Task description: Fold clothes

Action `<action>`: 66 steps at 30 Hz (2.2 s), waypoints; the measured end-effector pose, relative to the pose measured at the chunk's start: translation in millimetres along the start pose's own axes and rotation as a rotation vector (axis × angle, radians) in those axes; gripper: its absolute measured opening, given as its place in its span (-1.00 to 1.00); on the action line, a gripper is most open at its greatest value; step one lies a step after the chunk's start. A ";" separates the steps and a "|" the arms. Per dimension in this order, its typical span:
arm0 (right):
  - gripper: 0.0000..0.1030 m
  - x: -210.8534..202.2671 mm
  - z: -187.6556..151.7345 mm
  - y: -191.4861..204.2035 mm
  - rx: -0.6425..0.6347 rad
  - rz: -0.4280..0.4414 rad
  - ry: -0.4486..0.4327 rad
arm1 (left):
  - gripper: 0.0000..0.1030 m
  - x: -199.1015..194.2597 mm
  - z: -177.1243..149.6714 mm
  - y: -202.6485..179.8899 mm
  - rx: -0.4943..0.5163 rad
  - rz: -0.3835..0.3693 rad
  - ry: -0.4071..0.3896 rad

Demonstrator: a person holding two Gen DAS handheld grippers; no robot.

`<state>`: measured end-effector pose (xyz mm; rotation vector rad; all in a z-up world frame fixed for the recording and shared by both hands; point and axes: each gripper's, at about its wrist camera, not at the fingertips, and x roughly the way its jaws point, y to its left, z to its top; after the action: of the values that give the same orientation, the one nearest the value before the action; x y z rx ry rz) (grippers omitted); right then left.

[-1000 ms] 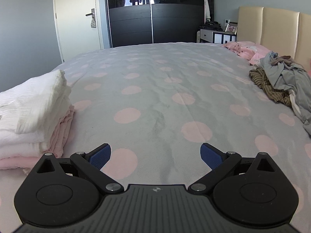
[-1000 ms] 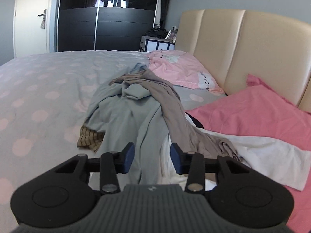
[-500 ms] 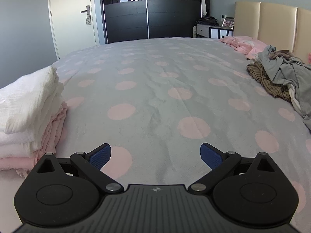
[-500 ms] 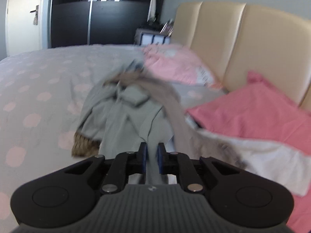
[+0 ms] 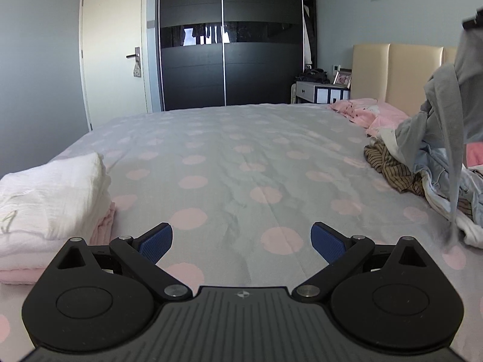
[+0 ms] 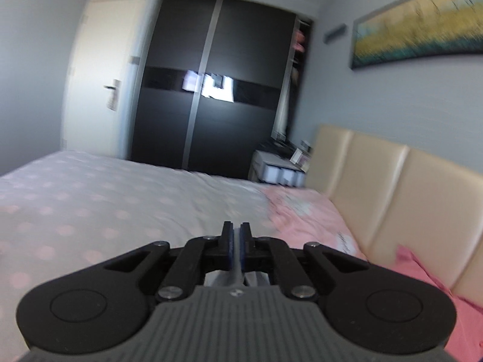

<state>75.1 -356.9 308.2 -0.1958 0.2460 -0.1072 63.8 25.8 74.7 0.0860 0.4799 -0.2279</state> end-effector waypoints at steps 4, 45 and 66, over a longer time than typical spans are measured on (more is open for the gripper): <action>-0.91 -58.6 28.7 49.9 -0.038 0.158 -0.121 | 0.95 -14.1 0.8 3.5 -0.006 -0.003 -0.031; 0.19 -57.1 -332.3 143.8 0.247 0.542 0.680 | 0.92 -30.2 -64.5 -92.3 0.138 -0.350 0.257; -0.91 -88.6 -280.2 124.0 0.275 0.483 0.260 | -0.76 -48.2 -25.1 -56.8 0.036 -0.316 0.056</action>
<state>-70.8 -274.7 36.7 0.1561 0.5266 0.3145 -2.5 -16.4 73.4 0.0510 0.5448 -0.5451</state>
